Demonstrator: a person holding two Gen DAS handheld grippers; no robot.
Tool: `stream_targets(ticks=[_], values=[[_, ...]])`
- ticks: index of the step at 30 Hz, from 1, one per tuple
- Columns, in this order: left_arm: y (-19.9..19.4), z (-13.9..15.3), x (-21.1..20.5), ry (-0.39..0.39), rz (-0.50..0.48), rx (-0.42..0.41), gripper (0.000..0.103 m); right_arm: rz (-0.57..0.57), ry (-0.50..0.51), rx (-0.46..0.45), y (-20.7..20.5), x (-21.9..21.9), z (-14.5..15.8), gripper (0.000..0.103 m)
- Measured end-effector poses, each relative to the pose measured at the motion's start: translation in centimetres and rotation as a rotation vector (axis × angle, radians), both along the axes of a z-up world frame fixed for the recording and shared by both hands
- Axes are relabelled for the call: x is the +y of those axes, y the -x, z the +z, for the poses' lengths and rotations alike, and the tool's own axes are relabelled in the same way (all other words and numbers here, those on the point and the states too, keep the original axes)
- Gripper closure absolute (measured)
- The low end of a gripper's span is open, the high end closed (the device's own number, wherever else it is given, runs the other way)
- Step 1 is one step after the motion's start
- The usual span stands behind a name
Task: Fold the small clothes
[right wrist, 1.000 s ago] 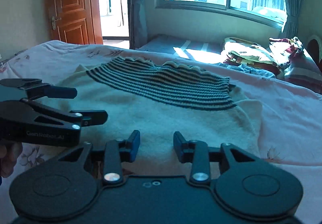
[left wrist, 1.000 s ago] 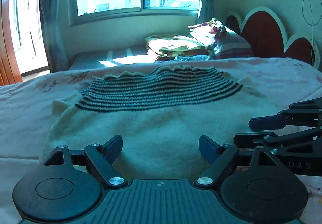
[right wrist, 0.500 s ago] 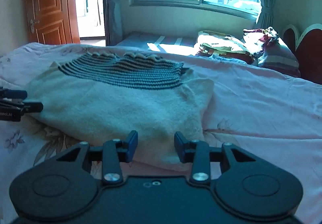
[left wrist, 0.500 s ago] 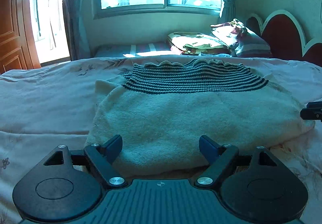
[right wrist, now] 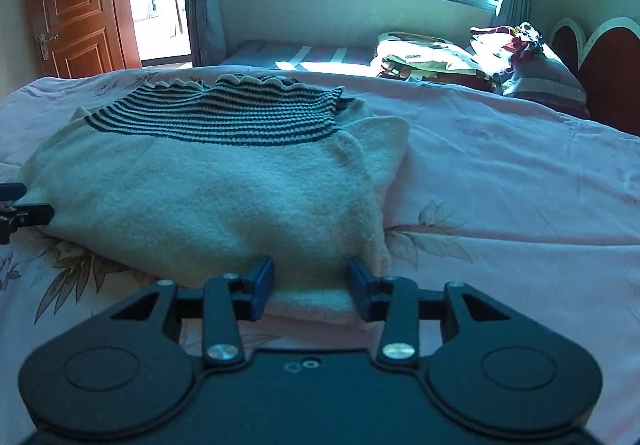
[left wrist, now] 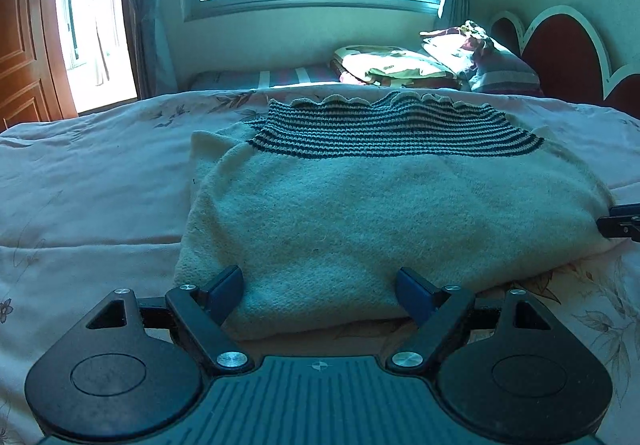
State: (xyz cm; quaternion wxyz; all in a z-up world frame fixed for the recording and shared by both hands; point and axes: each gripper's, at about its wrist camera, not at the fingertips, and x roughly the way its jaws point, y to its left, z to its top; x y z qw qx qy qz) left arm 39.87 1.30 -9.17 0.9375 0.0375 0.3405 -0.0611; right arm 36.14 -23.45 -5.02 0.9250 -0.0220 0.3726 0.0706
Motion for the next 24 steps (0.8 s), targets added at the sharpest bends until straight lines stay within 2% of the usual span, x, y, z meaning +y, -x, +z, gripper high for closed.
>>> stream_targets(ticks=[6, 17, 22, 24], values=[[-0.4, -0.1, 0.1, -0.006, -0.006, 0.018, 0.015, -0.008, 0.007, 0.013, -0.2, 0.1, 0.1, 0.062], [-0.5, 0.3, 0.6, -0.026, -0.033, 0.069, 0.014, 0.012, 0.046, 0.065, -0.9, 0.4, 0.4, 0.062], [0.1, 1.2, 1.4, 0.024, 0.048, 0.061, 0.014, -0.025, 0.028, 0.086, -0.8, 0.4, 1.1, 0.062], [0.9, 2.1, 2.2, 0.048, 0.093, 0.042, 0.014, -0.037, 0.005, 0.054, 0.2, 0.4, 2.1, 0.060]])
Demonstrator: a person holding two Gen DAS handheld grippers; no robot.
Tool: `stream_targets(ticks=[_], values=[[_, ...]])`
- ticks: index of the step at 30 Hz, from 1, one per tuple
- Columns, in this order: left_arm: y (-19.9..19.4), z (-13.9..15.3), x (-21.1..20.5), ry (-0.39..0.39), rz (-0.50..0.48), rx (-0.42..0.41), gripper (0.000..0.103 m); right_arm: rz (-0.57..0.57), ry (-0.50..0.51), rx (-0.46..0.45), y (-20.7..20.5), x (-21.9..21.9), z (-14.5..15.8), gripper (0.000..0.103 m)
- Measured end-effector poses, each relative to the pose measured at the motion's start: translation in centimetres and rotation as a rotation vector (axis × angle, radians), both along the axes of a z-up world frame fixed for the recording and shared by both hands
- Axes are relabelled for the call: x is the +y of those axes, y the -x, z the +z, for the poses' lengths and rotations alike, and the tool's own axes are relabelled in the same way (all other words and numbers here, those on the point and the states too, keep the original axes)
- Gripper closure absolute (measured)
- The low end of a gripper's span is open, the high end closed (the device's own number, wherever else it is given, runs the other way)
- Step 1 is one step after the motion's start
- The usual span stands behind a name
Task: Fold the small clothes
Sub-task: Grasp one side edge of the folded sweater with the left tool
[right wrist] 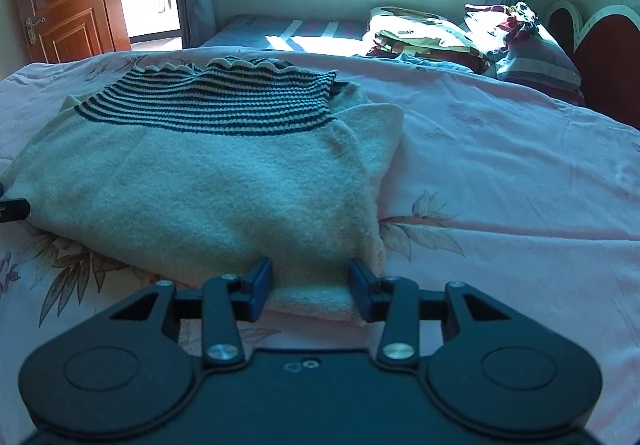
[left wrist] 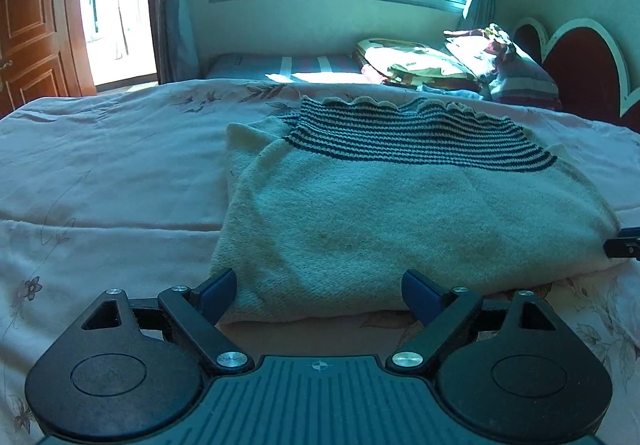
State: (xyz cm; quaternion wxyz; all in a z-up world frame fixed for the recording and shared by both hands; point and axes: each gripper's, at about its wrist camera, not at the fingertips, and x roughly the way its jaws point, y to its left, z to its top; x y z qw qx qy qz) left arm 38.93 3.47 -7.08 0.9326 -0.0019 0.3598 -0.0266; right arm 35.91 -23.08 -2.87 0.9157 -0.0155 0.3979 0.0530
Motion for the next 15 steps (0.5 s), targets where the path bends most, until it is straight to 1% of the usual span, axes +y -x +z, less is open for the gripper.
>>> stream_targets(ticks=[1, 2, 3, 5, 6, 7, 8, 9, 11, 15], values=[[0.4, 0.4, 0.3, 0.015, 0.017, -0.009, 0.014, 0.001, -0.026, -0.027, 0.8, -0.1, 0.6, 0.060], [1.0, 0.7, 0.9, 0.051, 0.041, -0.023, 0.014, 0.000, -0.051, -0.038, 1.2, -0.2, 0.9, 0.060], [1.5, 0.8, 1.6, 0.107, 0.068, -0.023, 0.014, -0.004, -0.092, -0.045, 1.8, -0.5, 1.3, 0.062], [2.3, 0.5, 3.0, 0.257, 0.117, -0.010, 0.014, -0.012, -0.163, -0.059, 2.5, -0.8, 1.8, 0.067], [2.7, -0.1, 3.5, 0.335, 0.144, -0.008, 0.015, -0.011, -0.202, -0.063, 2.7, -0.8, 2.1, 0.077], [2.9, -0.6, 3.9, 0.396, 0.185, -0.010, 0.019, -0.009, -0.232, -0.066, 2.9, -0.7, 2.3, 0.087], [3.0, -1.3, 4.2, 0.440, 0.224, 0.001, 0.037, -0.007, -0.242, -0.071, 3.0, -0.5, 2.4, 0.088], [3.0, -2.1, 4.5, 0.489, 0.263, 0.021, 0.041, -0.003, -0.242, -0.081, 3.2, 0.0, 2.6, 0.088], [3.1, -3.5, 4.9, 0.564, 0.323, 0.024, 0.041, 0.014, -0.251, -0.089, 3.2, 0.7, 3.0, 0.088], [2.8, -5.0, 5.5, 0.677, 0.389, -0.014, 0.041, 0.032, -0.265, -0.097, 3.1, 1.7, 3.5, 0.086]])
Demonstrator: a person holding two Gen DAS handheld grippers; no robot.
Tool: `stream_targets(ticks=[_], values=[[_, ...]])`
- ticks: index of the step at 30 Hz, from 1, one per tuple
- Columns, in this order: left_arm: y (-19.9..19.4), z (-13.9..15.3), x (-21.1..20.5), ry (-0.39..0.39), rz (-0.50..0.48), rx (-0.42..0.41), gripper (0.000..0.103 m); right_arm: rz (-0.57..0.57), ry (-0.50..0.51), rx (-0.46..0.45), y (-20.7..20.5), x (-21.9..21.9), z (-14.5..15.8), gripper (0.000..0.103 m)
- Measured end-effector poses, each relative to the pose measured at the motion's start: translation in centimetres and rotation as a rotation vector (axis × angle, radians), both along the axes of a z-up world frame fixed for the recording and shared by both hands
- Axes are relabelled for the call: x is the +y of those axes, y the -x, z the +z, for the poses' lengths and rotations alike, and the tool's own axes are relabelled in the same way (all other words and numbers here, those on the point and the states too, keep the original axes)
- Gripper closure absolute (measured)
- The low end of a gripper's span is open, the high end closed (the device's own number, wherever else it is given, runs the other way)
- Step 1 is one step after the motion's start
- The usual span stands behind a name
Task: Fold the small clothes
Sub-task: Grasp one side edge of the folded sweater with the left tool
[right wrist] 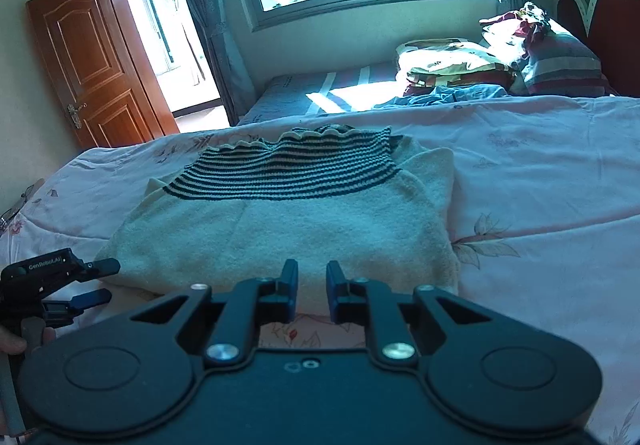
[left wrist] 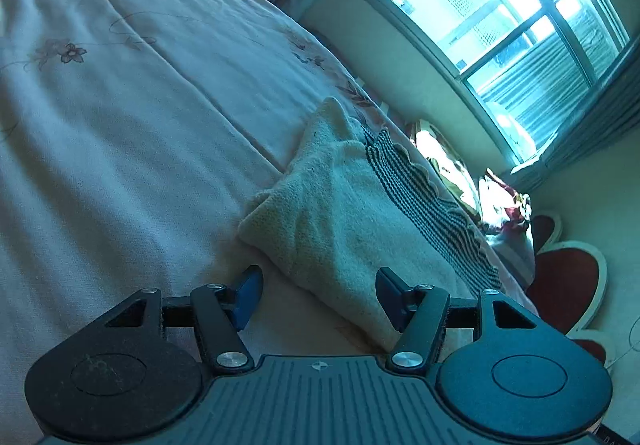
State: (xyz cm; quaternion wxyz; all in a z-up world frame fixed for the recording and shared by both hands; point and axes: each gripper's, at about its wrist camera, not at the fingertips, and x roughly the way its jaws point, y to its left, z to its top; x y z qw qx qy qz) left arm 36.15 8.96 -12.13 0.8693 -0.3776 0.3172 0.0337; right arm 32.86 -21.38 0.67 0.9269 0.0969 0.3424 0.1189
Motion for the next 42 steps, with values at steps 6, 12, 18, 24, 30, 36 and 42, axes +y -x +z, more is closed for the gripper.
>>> stream_targets(ticks=[6, 12, 18, 24, 30, 36, 42], values=[[-2.3, -1.0, 0.5, 0.068, 0.042, -0.017, 0.041, 0.018, -0.054, 0.012, -1.3, 0.7, 0.0, 0.086], [-5.1, -1.9, 1.0, 0.096, 0.075, -0.057, 0.041, 0.061, -0.072, 0.024, -3.3, 2.4, -0.8, 0.086], [-6.5, -2.2, 1.0, 0.085, 0.103, -0.073, 0.057, 0.083, -0.073, 0.043, -5.2, 3.7, -1.8, 0.086], [-7.4, -3.1, 1.7, 0.084, 0.078, -0.075, 0.078, 0.098, -0.066, 0.063, -6.0, 4.8, -2.3, 0.086], [-6.2, -2.7, 2.5, 0.134, 0.066, -0.145, 0.084, 0.098, -0.048, 0.064, -6.6, 5.2, -2.0, 0.086], [-7.3, -4.2, 2.9, 0.175, 0.064, -0.105, 0.085, 0.087, -0.031, 0.070, -8.1, 5.2, -2.6, 0.086], [-7.6, -4.6, 3.2, 0.186, 0.047, -0.104, 0.085, 0.098, -0.038, 0.065, -10.2, 6.4, -3.5, 0.086]])
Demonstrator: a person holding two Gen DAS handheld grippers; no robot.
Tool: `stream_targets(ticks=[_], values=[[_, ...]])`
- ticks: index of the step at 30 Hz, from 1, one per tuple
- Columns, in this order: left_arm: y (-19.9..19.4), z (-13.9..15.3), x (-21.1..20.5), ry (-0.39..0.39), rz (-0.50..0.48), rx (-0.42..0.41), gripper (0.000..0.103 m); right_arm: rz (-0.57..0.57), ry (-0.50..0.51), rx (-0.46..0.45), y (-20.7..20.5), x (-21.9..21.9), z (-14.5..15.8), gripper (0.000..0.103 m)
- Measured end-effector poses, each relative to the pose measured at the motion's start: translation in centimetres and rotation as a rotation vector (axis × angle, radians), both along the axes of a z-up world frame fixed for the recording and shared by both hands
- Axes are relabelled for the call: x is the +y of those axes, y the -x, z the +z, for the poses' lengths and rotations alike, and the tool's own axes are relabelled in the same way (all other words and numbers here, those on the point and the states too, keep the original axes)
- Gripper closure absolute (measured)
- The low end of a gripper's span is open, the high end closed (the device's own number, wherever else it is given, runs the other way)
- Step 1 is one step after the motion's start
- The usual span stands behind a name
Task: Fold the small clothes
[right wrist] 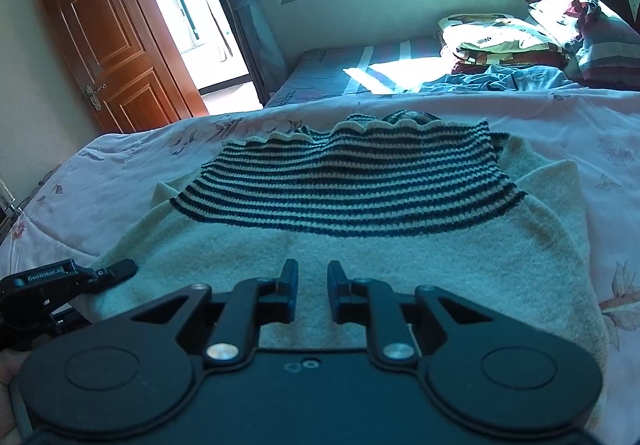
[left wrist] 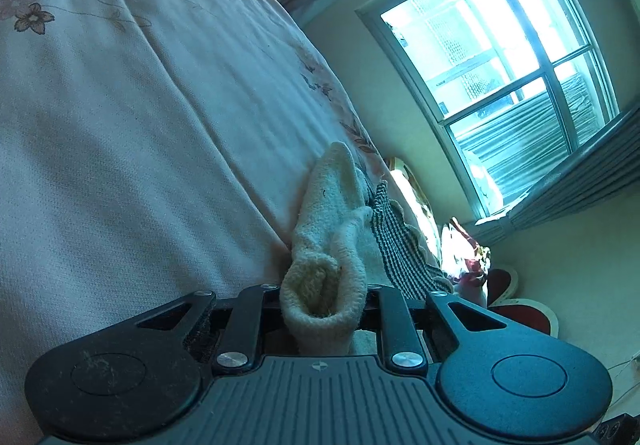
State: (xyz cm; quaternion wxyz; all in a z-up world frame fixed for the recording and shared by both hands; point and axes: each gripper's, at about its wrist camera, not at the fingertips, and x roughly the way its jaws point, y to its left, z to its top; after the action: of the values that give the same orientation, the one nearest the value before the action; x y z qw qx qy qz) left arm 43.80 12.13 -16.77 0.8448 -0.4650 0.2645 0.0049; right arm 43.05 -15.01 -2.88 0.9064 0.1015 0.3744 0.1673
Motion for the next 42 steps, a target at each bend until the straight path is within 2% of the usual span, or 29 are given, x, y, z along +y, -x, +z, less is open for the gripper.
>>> stream_targets(ticks=[3, 7, 15, 19, 25, 27, 30, 33, 36, 38, 40, 42], values=[[0.9, -0.4, 0.3, 0.009, -0.003, 0.000, 0.085, 0.014, -0.011, -0.011, -0.4, 0.6, -0.2, 0.086], [0.7, -0.1, 0.3, 0.008, -0.012, -0.009, 0.085, 0.011, 0.051, 0.013, -0.9, 1.3, -1.7, 0.089], [0.3, 2.9, -0.2, -0.025, -0.053, -0.069, 0.085, 0.006, 0.043, 0.014, -0.8, 1.2, -1.8, 0.090], [0.1, 4.7, -0.9, -0.051, -0.085, -0.095, 0.085, -0.013, -0.004, 0.028, -0.9, 0.5, -2.1, 0.090], [-0.7, 7.3, -2.5, -0.044, -0.152, -0.127, 0.085, -0.044, -0.070, 0.058, -1.3, -0.3, -2.2, 0.091], [-1.3, 8.7, -4.0, -0.051, -0.201, -0.151, 0.085, -0.062, -0.121, 0.079, -1.4, -0.9, -2.4, 0.093], [-2.5, 10.5, -7.5, -0.091, -0.301, -0.167, 0.085, -0.116, -0.253, 0.134, -1.7, -3.1, -2.4, 0.094], [-3.5, 11.3, -11.6, -0.156, -0.403, -0.158, 0.085, -0.229, -0.401, 0.121, -0.7, -7.3, -1.9, 0.077], [-4.3, 11.0, -16.0, -0.207, -0.506, -0.116, 0.085, -0.300, -0.510, 0.134, 0.4, -11.7, -1.8, 0.070], [-4.6, 10.3, -18.9, -0.248, -0.566, -0.068, 0.085, -0.344, -0.579, 0.144, 1.5, -14.7, -1.9, 0.059], [-4.9, 9.4, -21.4, -0.272, -0.609, -0.010, 0.084, -0.372, -0.628, 0.149, 2.4, -16.7, -1.9, 0.036], [-4.7, 8.9, -23.1, -0.322, -0.631, 0.024, 0.081, -0.386, -0.659, 0.151, 3.3, -18.3, -2.0, 0.031]])
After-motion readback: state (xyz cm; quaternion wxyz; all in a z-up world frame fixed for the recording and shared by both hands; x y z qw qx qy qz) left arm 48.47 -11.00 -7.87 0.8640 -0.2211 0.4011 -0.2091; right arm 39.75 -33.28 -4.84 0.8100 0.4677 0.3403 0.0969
